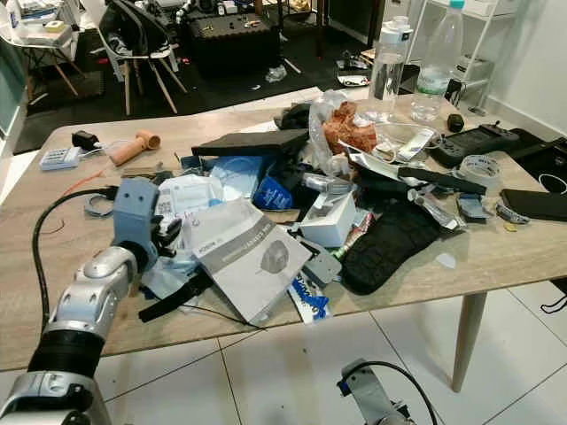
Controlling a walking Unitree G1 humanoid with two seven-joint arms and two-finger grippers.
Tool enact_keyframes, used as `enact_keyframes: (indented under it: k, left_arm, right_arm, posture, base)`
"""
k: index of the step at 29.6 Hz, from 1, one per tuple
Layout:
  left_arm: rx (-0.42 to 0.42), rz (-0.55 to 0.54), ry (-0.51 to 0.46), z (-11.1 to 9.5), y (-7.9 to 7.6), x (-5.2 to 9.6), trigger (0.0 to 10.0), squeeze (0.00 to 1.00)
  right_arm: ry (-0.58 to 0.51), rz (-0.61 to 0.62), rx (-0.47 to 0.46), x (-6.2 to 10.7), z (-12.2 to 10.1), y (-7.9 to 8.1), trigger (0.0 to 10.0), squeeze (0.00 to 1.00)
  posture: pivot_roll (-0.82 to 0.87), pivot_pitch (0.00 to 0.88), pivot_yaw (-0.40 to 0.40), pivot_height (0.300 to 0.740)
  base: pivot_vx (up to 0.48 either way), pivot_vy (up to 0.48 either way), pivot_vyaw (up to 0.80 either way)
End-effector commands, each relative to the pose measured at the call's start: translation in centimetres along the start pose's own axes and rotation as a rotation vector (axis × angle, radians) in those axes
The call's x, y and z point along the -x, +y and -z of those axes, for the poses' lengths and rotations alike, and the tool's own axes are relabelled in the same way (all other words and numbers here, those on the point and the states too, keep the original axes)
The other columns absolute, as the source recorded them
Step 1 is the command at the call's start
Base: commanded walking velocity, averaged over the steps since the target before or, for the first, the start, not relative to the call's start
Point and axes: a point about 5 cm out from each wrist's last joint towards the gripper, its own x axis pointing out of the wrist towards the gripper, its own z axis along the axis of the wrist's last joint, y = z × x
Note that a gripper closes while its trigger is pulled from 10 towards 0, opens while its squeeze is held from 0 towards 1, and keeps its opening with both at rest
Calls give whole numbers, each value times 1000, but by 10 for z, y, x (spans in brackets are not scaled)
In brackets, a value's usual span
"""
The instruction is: Picking trash to rubbish bin
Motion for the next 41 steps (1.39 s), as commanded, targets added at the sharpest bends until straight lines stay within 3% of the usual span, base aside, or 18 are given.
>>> enact_keyframes:
  k: [1,6,10,11,15,19,23,25,27,30,36,37,41]
  left_arm:
    - [47,-17,-35,-6,2,1,10000,1000]
    - [65,-103,-67,-6,18,3,10000,1000]
    - [74,-148,0,9,29,5,10000,1000]
    - [94,-162,39,16,32,6,10000,0]
    - [178,-171,122,33,36,9,10000,0]
    - [223,-167,146,41,36,10,10000,0]
    - [375,-149,159,50,31,9,10000,0]
    - [484,-89,184,56,22,9,10000,0]
    - [516,-61,195,57,19,9,10000,0]
    - [644,99,221,61,-5,9,10000,0]
    - [667,141,217,60,-12,8,10000,0]
    - [669,135,209,59,-11,8,0,0]
    - [650,124,161,53,-6,7,0,0]
  right_arm:
    - [60,-37,-7,1,16,11,10000,0]
    - [64,-37,-8,1,18,11,10000,0]
    - [67,-36,-9,1,19,11,10000,0]
    - [67,-36,-10,1,19,11,10000,0]
    - [68,-35,-11,1,20,10,10000,0]
    - [68,-35,-12,1,20,10,10000,0]
    - [69,-32,-12,1,20,9,10000,0]
    - [69,-31,-11,1,20,9,10000,0]
    - [69,-31,-11,1,20,8,10000,0]
    - [70,-29,-9,1,21,8,10000,0]
    - [69,-29,-7,1,20,7,10000,0]
    - [67,-29,-4,1,19,7,10000,0]
    - [68,-27,2,1,19,6,10000,0]
  posture:
    - [39,47,57,740]
    - [36,51,57,740]
    - [36,52,58,740]
    - [35,51,58,740]
    - [34,51,58,740]
    - [32,51,57,740]
    - [29,52,55,740]
    - [29,51,54,740]
    - [29,51,54,740]
    - [27,52,54,740]
    - [26,53,51,740]
    - [26,53,48,740]
    - [27,51,47,740]
  base:
    - [0,0,0]
    - [0,0,0]
    - [0,0,0]
    - [0,0,0]
    - [0,0,0]
    - [0,0,0]
    - [0,0,0]
    - [0,0,0]
    - [0,0,0]
    - [0,0,0]
    - [0,0,0]
    - [0,0,0]
    - [0,0,0]
